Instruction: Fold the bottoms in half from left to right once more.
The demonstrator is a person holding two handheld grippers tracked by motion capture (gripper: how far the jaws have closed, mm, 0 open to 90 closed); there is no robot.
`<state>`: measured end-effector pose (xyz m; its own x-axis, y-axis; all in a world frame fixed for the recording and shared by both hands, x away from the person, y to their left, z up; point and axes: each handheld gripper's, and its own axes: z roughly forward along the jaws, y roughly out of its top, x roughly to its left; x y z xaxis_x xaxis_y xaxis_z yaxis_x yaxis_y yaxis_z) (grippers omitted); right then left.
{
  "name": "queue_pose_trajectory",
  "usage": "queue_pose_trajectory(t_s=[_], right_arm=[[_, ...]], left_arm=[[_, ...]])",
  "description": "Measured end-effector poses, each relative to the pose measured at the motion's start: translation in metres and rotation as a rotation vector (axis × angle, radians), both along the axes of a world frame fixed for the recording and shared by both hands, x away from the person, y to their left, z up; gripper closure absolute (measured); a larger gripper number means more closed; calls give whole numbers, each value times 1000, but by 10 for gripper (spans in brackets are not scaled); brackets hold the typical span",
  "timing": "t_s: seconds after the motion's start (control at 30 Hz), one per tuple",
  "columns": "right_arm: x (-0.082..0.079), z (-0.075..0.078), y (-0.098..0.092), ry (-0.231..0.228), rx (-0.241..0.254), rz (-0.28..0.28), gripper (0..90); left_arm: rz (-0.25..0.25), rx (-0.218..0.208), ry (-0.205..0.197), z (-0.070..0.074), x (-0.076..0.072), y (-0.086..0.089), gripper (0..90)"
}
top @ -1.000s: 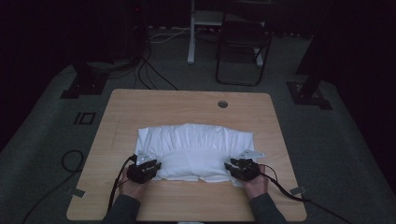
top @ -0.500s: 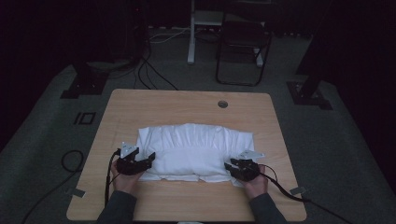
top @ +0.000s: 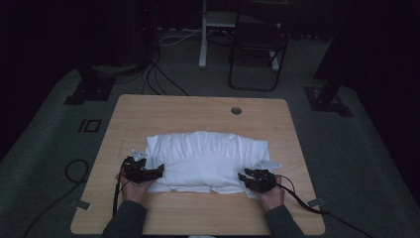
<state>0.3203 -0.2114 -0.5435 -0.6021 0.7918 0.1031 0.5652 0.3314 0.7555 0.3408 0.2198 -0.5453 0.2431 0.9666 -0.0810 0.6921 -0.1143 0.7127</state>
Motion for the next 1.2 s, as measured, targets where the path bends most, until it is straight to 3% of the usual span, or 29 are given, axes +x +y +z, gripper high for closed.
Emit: queue_pose_trajectory(t_s=[0.13, 0.2, 0.33, 0.43, 0.53, 0.6, 0.67, 0.7, 0.8, 0.9, 1.0, 1.13, 1.2], right_arm=[[0, 0, 0, -1, 3, 0, 605], [0, 0, 0, 0, 3, 0, 603], [0, 0, 0, 0, 4, 1, 601], [0, 0, 0, -1, 5, 4, 599], [0, 0, 0, 0, 7, 4, 593], [-1, 0, 0, 1, 6, 6, 575], [-1, 1, 1, 5, 1, 8, 567], [0, 4, 1, 11, 5, 10, 563], [0, 26, 5, -49, 30, 17, 561], [-1, 49, 19, -111, 72, 50, 560], [4, 64, 45, -143, 62, 97, 548], [15, 59, 80, -131, 53, 148, 562], [21, 44, 95, -99, -20, 155, 609]], left_arm=[[-21, -14, -8, 0, -1, -1, 67], [-50, -35, -21, 1, -3, -2, 166], [-60, -49, -22, 2, -6, -3, 268], [-89, -58, -26, 3, -8, -6, 426], [-127, -111, -17, 2, -10, -8, 687], [-137, -114, -24, 3, -10, -8, 769], [-137, -137, -25, 5, -11, -6, 797], [-148, -184, -38, 9, -12, -1, 797], [-160, -260, -83, 22, -14, 8, 808], [-179, -281, -150, 39, -17, 12, 819], [-189, -311, -195, 53, -16, 11, 822], [-210, -319, -237, 69, -14, 8, 827], [-226, -344, -251, 76, -13, 7, 830]])
